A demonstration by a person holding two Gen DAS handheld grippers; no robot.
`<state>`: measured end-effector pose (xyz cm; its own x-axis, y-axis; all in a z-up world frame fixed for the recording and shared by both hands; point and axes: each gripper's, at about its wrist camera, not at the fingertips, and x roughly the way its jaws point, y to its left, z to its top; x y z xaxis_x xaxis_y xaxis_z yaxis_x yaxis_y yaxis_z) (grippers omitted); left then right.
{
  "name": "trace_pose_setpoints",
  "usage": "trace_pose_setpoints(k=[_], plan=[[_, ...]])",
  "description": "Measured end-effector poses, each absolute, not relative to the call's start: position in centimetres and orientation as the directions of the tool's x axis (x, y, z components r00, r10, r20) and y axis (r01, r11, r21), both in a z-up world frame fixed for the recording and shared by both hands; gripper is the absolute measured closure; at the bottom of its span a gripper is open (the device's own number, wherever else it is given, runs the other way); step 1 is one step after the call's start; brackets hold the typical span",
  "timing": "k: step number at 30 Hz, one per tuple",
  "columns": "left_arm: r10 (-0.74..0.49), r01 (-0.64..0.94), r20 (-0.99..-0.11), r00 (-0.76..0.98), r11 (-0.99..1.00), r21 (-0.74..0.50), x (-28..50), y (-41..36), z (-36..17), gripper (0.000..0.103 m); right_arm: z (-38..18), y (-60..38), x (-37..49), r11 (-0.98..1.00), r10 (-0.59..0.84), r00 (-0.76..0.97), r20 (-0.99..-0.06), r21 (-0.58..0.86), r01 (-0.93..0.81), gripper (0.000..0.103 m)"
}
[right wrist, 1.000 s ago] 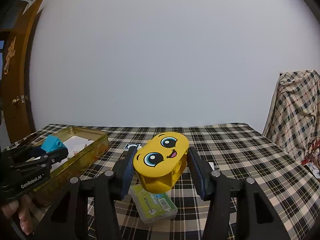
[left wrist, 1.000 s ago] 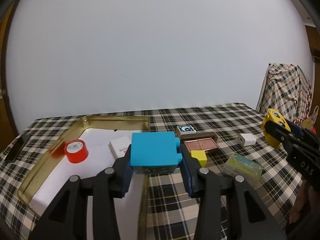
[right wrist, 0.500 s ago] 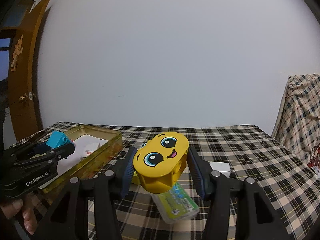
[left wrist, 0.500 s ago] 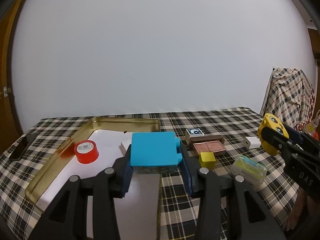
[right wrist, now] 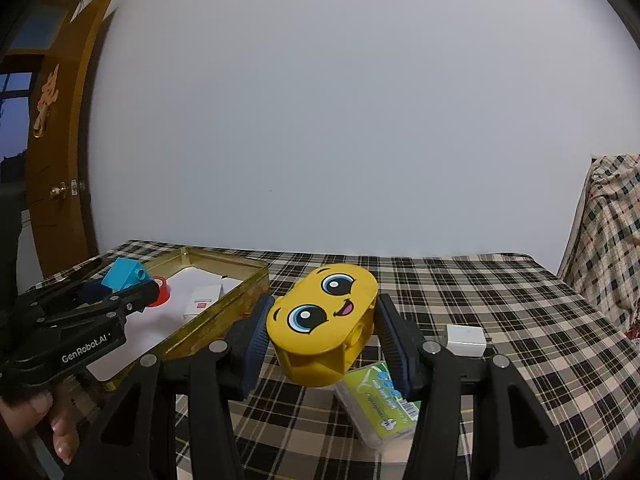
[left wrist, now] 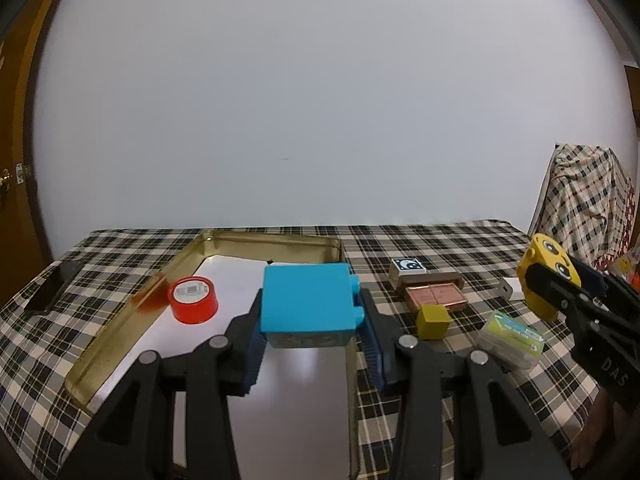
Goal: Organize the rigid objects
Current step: 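Lift the cyan block with the left gripper while the right lifts the yellow smiley block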
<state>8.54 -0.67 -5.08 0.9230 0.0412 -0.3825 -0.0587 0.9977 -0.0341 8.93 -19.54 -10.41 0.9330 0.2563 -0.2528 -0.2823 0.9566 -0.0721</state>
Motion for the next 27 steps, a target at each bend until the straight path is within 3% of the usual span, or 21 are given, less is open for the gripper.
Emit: trace_pose_setpoints(k=[27], plan=[[0.085, -0.116, -0.381, 0.921, 0.991, -0.060, 7.6, 3.0, -5.2, 0.061, -10.8, -15.4, 8.7, 0.922, 0.344, 0.902, -0.262, -0.086, -0.377, 0.049]])
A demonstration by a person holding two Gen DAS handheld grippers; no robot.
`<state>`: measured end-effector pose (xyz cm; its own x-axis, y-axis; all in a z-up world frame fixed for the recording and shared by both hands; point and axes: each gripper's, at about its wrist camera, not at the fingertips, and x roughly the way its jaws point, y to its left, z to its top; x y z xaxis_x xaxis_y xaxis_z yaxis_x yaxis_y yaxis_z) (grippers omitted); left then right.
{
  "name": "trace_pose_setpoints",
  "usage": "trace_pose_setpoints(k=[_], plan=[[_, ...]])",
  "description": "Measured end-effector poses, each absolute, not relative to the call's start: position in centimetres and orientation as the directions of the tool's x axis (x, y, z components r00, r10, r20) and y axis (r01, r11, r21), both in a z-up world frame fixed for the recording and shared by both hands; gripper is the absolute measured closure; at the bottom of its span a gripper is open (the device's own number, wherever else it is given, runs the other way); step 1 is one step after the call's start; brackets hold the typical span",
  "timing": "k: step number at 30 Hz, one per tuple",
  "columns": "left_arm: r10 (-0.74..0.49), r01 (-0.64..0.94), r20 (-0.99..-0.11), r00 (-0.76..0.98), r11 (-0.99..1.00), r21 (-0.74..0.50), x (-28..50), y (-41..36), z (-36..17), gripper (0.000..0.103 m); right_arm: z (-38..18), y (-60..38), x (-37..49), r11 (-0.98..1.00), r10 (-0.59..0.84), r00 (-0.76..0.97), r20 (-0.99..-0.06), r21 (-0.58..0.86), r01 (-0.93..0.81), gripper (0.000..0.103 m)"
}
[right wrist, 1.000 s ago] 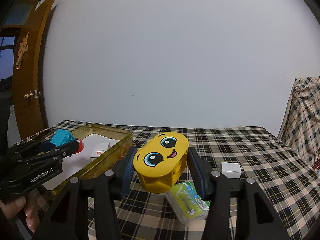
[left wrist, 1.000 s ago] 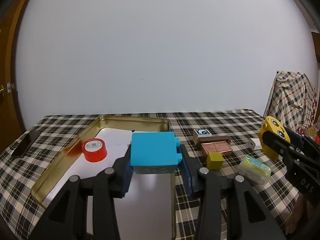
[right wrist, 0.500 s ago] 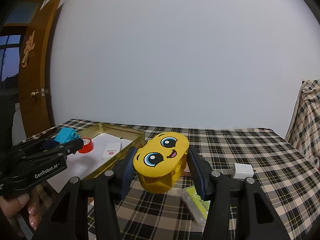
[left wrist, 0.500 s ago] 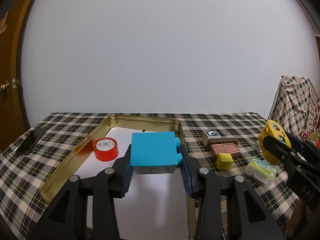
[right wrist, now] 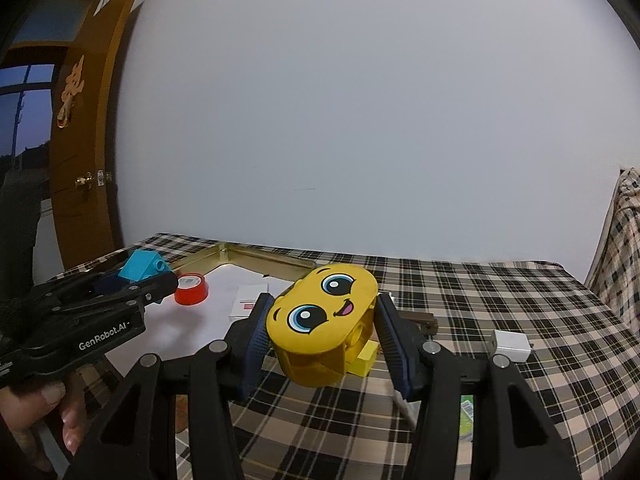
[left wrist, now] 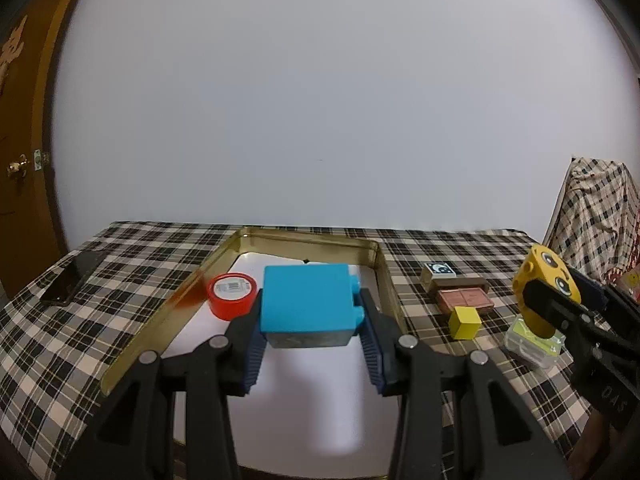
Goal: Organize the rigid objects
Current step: 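Lift the cyan block with the left gripper while the right lifts the yellow smiley block, then move the cyan block over the tray with the left gripper while the right holds the yellow block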
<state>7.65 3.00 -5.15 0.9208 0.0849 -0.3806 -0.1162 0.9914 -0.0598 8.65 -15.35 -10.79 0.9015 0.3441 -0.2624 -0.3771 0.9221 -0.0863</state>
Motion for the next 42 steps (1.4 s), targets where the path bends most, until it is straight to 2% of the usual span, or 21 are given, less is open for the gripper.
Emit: trace_pose_setpoints(k=[42], plan=[[0.131, -0.172, -0.388, 0.912, 0.982, -0.072, 7.0, 6.2, -5.3, 0.062, -11.1, -11.2, 7.8, 0.871, 0.429, 0.860, -0.276, -0.127, -0.475, 0.049]])
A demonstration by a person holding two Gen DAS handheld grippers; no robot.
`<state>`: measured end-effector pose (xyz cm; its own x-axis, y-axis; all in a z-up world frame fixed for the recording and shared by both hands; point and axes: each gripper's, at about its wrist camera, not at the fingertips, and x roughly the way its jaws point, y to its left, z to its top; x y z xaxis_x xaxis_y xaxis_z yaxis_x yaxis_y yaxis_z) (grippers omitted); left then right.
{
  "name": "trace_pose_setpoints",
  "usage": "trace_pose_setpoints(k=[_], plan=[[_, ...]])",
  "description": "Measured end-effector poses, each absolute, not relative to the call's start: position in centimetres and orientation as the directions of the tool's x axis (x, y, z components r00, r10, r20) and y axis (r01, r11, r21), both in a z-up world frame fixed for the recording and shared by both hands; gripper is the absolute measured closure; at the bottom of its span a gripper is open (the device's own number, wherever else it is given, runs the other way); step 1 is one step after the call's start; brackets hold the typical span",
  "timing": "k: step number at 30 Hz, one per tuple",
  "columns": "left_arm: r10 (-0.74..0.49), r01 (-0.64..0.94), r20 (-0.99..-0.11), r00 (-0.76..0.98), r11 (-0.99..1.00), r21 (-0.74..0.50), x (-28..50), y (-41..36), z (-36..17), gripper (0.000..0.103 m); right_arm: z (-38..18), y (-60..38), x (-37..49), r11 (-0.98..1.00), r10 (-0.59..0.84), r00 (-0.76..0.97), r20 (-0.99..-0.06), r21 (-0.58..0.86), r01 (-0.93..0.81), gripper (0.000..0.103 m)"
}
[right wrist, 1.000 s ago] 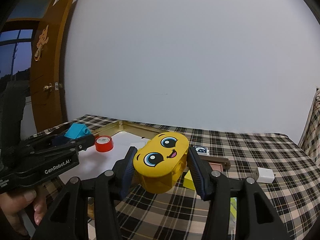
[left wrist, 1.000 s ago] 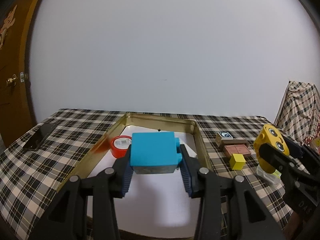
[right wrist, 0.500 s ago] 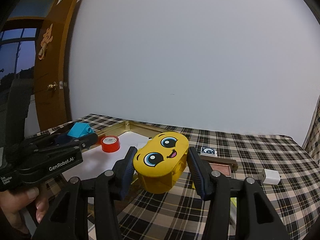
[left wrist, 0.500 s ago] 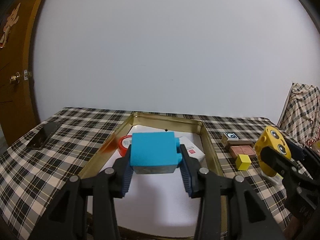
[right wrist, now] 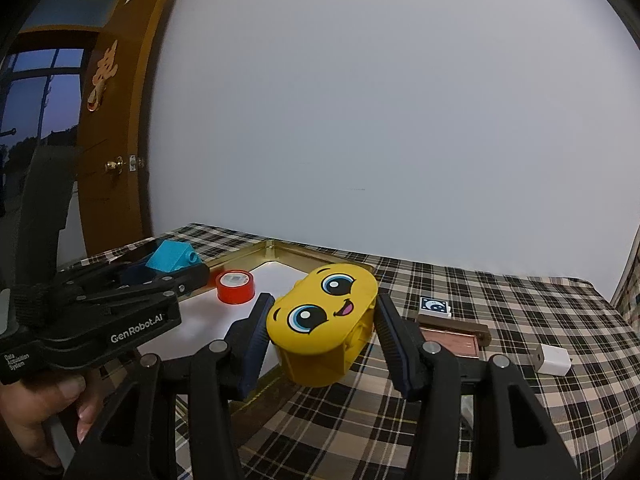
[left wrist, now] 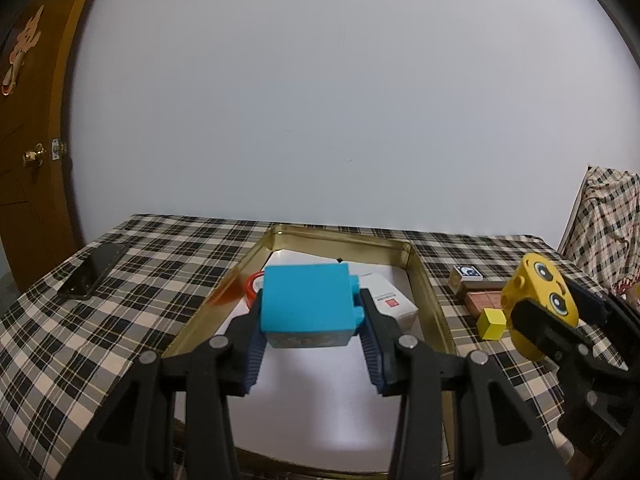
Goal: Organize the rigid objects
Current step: 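Move the cyan block over the tray with the left gripper while the right holds the yellow block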
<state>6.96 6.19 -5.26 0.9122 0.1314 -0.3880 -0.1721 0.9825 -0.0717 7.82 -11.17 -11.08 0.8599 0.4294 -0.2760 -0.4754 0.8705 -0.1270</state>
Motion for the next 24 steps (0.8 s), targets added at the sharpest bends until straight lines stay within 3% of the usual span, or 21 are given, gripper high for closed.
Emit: trace_pose_setpoints(k=[24], plan=[[0.143, -0.194, -0.398, 0.906, 0.977, -0.090, 6.8, 8.1, -5.3, 0.062, -11.3, -9.3, 7.7, 0.848, 0.461, 0.841, -0.283, -0.140, -0.512, 0.049]])
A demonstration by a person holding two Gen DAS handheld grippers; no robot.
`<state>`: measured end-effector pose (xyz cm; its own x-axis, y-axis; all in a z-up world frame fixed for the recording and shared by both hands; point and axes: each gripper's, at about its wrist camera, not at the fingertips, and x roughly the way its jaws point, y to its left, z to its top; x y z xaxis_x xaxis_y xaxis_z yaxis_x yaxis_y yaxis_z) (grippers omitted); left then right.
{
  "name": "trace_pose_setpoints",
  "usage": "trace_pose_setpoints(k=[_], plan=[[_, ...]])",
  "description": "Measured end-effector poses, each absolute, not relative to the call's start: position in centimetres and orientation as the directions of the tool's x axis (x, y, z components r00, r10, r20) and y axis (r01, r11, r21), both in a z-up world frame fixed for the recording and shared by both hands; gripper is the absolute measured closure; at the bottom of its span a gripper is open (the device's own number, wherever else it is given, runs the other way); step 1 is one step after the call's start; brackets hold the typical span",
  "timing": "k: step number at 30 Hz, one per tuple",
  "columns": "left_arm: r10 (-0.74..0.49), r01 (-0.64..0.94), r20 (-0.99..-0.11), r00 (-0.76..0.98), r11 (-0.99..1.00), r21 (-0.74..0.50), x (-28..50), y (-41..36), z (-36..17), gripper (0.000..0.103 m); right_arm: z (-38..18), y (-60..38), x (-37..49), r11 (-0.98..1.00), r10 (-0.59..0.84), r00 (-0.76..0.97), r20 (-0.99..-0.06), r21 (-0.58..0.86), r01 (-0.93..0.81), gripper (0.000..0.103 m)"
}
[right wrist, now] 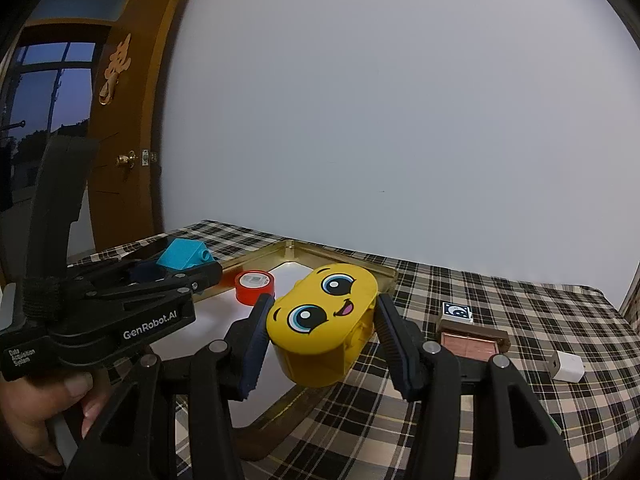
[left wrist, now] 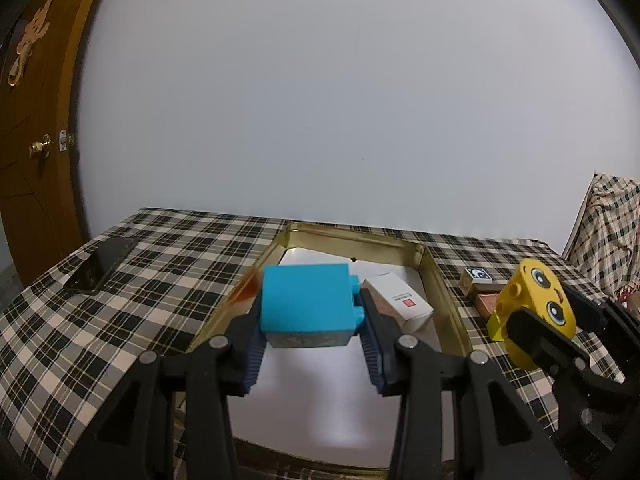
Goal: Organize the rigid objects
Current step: 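Move the cyan block over the tray with the left gripper while the right holds the yellow block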
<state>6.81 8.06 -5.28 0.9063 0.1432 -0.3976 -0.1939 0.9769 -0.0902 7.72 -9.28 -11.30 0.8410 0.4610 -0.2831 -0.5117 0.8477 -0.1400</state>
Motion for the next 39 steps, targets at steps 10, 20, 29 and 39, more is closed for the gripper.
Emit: trace_pose_setpoints(k=[10, 20, 29, 39], plan=[[0.165, -0.223, -0.406, 0.899, 0.969, -0.102, 6.8, 9.5, -5.4, 0.062, -11.4, -8.6, 8.0, 0.837, 0.470, 0.833, -0.291, -0.150, -0.525, 0.049], [0.194, -0.256, -0.414, 0.889, 0.961, -0.102, 7.1, 11.1, -5.6, 0.062, -11.6, -7.9, 8.0, 0.831, 0.472, 0.828, -0.302, -0.162, -0.533, 0.049], [0.199, -0.259, -0.420, 0.886, 0.962, -0.091, 7.2, 11.5, -5.6, 0.062, -11.6, -7.3, 8.3, 0.822, 0.477, 0.819, -0.318, -0.168, -0.544, 0.049], [0.190, -0.250, -0.460, 0.867, 0.966, -0.071, 8.1, 11.7, -6.0, 0.062, -11.9, -6.3, 8.9, 0.802, 0.483, 0.801, -0.354, -0.188, -0.567, 0.049]])
